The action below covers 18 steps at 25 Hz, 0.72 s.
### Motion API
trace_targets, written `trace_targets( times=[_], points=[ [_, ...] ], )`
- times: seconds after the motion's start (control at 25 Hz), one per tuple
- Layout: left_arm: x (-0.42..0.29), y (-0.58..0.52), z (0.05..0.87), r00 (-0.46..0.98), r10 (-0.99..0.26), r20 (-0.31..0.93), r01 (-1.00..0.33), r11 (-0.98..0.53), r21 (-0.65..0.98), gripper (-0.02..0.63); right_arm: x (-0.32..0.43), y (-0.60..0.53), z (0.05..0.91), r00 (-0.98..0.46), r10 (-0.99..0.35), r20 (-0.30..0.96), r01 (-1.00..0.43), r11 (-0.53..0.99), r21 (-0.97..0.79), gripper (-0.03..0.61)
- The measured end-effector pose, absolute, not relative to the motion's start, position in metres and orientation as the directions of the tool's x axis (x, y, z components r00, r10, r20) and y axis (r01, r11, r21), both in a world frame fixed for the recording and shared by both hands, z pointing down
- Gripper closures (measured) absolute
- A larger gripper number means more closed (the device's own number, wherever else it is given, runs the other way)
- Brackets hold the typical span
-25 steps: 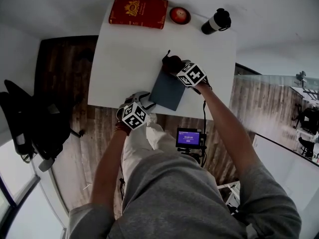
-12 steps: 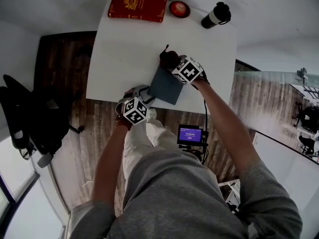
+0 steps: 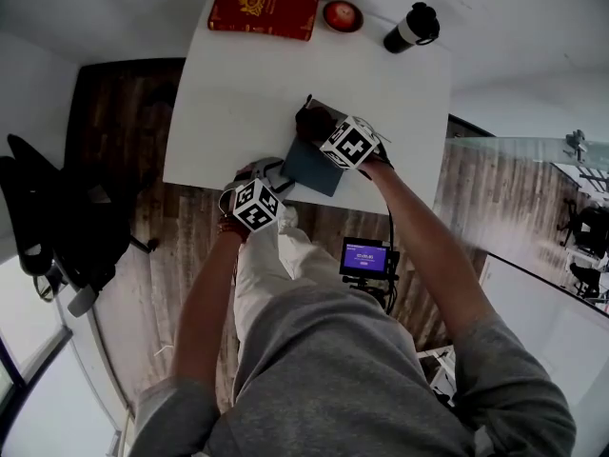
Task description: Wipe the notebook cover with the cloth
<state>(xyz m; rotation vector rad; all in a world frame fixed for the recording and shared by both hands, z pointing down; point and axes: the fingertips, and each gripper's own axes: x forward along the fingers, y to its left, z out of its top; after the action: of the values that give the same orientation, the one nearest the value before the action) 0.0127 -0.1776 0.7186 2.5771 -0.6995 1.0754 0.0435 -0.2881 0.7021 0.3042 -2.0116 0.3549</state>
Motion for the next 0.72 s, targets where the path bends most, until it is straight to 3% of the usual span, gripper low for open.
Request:
trace_targets(
  times=[0.72],
  points=[
    [0.012,-0.178,0.718,0.611,-0.334,0.717,-0.523,-0.851,0.049,0.365,0.013,-0.207,0.701,-0.481,0.007,0.876,-0.275,0.948,-0.159,0.428]
  ],
)
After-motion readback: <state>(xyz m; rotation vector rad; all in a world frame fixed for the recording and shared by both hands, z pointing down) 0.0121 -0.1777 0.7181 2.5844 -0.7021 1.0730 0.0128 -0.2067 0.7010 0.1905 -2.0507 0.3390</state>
